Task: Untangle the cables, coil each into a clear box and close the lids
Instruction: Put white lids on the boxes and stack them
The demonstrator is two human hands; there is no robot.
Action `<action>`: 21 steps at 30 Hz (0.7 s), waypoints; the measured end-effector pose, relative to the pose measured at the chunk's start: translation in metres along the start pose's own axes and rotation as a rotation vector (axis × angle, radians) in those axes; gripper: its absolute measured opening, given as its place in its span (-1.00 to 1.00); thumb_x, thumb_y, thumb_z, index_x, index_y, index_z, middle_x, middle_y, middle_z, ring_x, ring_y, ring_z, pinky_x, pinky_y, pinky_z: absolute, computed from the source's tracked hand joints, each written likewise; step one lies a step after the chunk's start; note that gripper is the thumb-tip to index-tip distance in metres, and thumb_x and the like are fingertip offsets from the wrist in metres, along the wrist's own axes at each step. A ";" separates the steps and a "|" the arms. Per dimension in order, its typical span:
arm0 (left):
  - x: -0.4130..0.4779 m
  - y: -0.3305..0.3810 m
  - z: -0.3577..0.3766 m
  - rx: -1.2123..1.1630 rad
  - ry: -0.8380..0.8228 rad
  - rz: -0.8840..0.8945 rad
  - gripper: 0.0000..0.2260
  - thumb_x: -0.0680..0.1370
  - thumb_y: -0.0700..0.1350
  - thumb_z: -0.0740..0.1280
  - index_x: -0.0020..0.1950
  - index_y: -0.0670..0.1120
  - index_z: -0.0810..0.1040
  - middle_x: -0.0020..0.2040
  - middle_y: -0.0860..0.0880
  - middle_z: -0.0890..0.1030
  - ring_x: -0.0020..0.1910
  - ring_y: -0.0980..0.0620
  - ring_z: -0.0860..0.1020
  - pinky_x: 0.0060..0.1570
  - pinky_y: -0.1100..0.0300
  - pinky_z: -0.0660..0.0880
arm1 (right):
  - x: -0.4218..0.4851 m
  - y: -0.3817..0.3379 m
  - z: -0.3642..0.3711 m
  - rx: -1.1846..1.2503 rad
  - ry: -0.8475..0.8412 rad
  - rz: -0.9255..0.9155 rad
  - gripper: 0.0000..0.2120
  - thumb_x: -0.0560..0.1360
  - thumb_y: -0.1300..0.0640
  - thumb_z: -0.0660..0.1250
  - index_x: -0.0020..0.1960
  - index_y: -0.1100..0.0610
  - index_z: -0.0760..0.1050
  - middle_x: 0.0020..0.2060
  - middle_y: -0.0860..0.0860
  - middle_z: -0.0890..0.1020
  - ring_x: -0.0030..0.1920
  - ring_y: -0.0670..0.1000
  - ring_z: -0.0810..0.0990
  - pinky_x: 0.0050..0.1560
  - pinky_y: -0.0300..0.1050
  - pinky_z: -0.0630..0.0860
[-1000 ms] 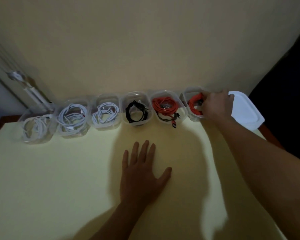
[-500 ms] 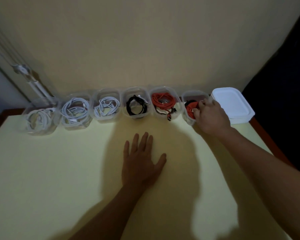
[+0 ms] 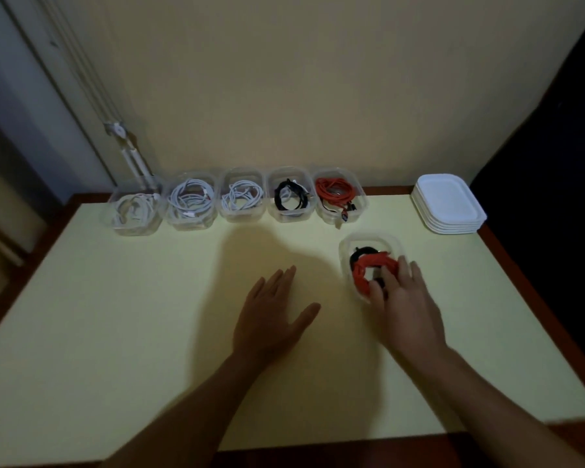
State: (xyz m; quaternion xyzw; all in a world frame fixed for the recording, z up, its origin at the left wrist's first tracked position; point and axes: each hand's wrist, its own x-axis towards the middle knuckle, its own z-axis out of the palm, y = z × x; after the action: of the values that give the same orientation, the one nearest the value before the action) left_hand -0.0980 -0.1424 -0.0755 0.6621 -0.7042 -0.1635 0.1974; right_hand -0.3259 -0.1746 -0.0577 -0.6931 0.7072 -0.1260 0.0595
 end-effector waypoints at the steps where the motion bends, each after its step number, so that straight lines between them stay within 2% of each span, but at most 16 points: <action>1: -0.007 -0.004 -0.003 -0.015 0.007 0.002 -0.17 0.48 0.48 -0.01 0.64 0.08 0.00 0.62 0.07 0.15 0.56 0.12 0.06 0.44 0.31 -0.22 | -0.009 -0.010 0.005 0.007 -0.010 0.007 -0.57 0.67 -0.04 0.13 0.50 0.05 0.38 0.59 0.10 0.23 0.60 0.14 0.11 0.30 0.08 0.47; 5: -0.030 -0.014 -0.020 -0.097 0.009 -0.051 -0.15 0.45 0.41 0.12 0.64 0.08 -0.03 0.60 0.03 0.20 0.54 0.09 0.11 0.44 0.27 -0.05 | -0.034 -0.052 0.018 0.045 -0.007 -0.140 -0.55 0.63 -0.02 0.23 0.47 0.13 0.43 0.53 0.18 0.34 0.56 0.19 0.26 0.15 0.14 0.60; 8: -0.041 -0.019 -0.026 -0.102 -0.004 -0.064 -0.09 0.39 0.50 0.05 0.64 0.11 -0.09 0.61 0.03 0.18 0.56 0.04 0.14 0.46 0.24 -0.02 | -0.043 -0.080 0.020 0.031 -0.089 -0.194 -0.48 0.68 -0.07 0.11 0.57 0.13 0.27 0.61 0.14 0.16 0.63 0.15 0.06 0.33 0.08 0.48; 10: -0.040 -0.023 -0.024 -0.095 0.013 -0.065 -0.08 0.43 0.49 0.14 0.64 0.06 -0.07 0.60 0.00 0.22 0.53 0.02 0.22 0.50 0.13 0.07 | -0.046 -0.093 0.019 0.058 -0.117 -0.195 -0.46 0.69 -0.07 0.07 0.61 0.11 0.19 0.64 0.11 0.07 0.64 0.11 -0.02 0.40 0.07 0.41; 12: -0.034 -0.029 -0.019 -0.056 0.030 -0.046 -0.08 0.49 0.45 0.21 0.65 -0.01 -0.05 0.58 -0.04 0.27 0.47 -0.01 0.33 0.48 0.00 0.25 | -0.048 -0.099 0.017 0.113 -0.105 -0.218 -0.48 0.66 -0.01 0.12 0.58 0.15 0.25 0.61 0.13 0.17 0.61 0.15 0.14 0.37 0.09 0.44; 14: -0.026 -0.033 -0.013 -0.021 0.020 -0.018 -0.06 0.48 0.45 0.20 0.64 -0.05 -0.07 0.57 -0.06 0.29 0.42 -0.03 0.40 0.40 -0.06 0.35 | -0.044 -0.092 0.011 0.199 -0.055 -0.224 -0.49 0.59 0.03 0.15 0.50 0.16 0.40 0.52 0.15 0.38 0.43 0.19 0.47 0.24 0.09 0.54; 16: -0.023 -0.036 -0.010 0.003 0.004 0.003 -0.04 0.45 0.43 0.18 0.64 -0.06 -0.10 0.59 -0.06 0.25 0.44 -0.05 0.37 0.43 -0.07 0.32 | -0.031 -0.074 0.003 0.275 0.053 -0.232 -0.52 0.56 0.05 0.16 0.42 0.15 0.49 0.44 0.12 0.50 0.32 0.15 0.58 0.23 0.06 0.54; 19: -0.021 -0.036 -0.008 0.026 0.013 0.021 -0.03 0.42 0.45 0.13 0.64 -0.04 -0.14 0.63 -0.02 0.13 0.53 -0.02 0.24 0.53 -0.03 0.15 | 0.008 -0.032 -0.012 0.235 0.041 -0.150 -0.58 0.60 0.11 0.24 0.43 0.17 0.48 0.50 0.09 0.42 0.47 0.08 0.42 0.43 -0.06 0.33; 21: -0.017 -0.040 -0.005 0.037 0.016 0.024 -0.04 0.43 0.46 0.11 0.64 -0.03 -0.14 0.64 0.00 0.09 0.56 0.01 0.20 0.55 -0.01 0.10 | 0.035 -0.002 -0.016 0.164 0.057 -0.060 -0.57 0.58 0.12 0.27 0.42 0.20 0.48 0.51 0.13 0.40 0.49 0.12 0.37 0.44 -0.02 0.31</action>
State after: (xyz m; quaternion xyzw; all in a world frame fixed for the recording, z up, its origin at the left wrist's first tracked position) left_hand -0.0604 -0.1286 -0.0919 0.6583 -0.7136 -0.1427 0.1926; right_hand -0.3289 -0.2079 -0.0382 -0.7029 0.6748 -0.2050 0.0919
